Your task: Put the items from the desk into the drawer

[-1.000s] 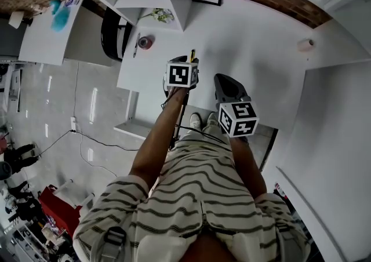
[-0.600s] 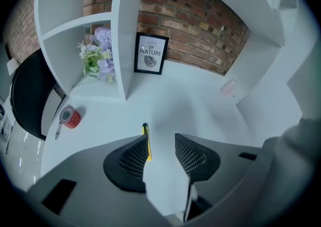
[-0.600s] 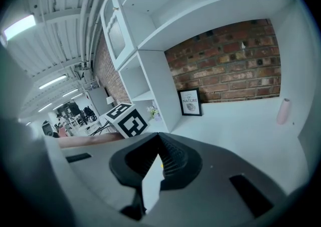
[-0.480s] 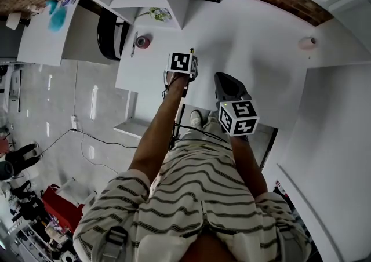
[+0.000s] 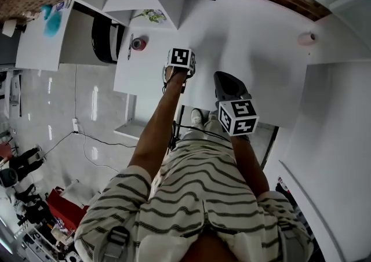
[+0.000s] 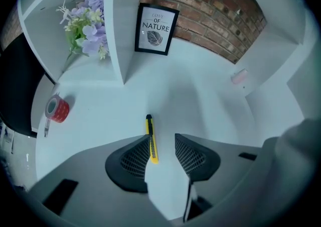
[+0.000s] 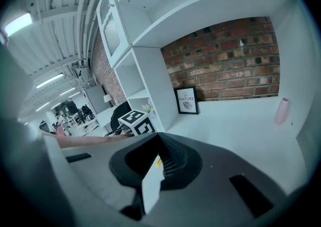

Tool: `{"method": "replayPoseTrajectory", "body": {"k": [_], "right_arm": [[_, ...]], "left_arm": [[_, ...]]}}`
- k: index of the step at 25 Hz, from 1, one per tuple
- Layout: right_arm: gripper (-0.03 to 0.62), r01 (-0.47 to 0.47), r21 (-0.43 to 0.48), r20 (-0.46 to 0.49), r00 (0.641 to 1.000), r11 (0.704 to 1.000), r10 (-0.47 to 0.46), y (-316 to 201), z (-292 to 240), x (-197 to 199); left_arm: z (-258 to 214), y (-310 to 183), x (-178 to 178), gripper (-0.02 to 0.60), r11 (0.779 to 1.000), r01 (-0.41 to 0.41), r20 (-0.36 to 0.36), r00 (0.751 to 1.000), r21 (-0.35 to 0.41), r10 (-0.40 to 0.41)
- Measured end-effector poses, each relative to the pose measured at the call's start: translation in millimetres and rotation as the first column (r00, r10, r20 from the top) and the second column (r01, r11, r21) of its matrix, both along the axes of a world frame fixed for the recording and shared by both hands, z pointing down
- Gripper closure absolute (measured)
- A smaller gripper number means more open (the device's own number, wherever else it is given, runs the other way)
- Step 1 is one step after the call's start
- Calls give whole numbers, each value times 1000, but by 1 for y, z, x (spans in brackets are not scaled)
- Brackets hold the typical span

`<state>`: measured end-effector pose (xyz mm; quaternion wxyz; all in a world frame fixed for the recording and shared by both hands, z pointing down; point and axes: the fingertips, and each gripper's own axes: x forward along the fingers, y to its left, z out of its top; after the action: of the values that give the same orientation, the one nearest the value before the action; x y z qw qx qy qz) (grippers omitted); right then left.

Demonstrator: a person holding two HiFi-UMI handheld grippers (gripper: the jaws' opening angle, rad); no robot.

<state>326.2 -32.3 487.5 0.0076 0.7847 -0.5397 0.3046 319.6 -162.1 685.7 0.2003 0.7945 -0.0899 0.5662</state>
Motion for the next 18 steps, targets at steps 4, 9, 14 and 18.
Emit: {"method": "replayPoseTrajectory", "body": {"k": [4,9,14,18], "right_arm": [[582,1,-6,10,1000,1000,-1,-1,5,2],[582,7,-20,16,1000,1000,-6,-1,11,2],[583,6,-23,19,1000,1000,-5,0,12,4],[582,-3,-23,15,1000,1000,4,1,10,6]], "left_arm": [[11,-6,5,423,1000,1,21,1000,8,-1],[36,-12,1,425,1000,-10,85,996,25,8],[54,-18,1,426,1000,-7,115,993,27,4],[59,-17,-1,426,1000,-22,148,989,20,18]]}}
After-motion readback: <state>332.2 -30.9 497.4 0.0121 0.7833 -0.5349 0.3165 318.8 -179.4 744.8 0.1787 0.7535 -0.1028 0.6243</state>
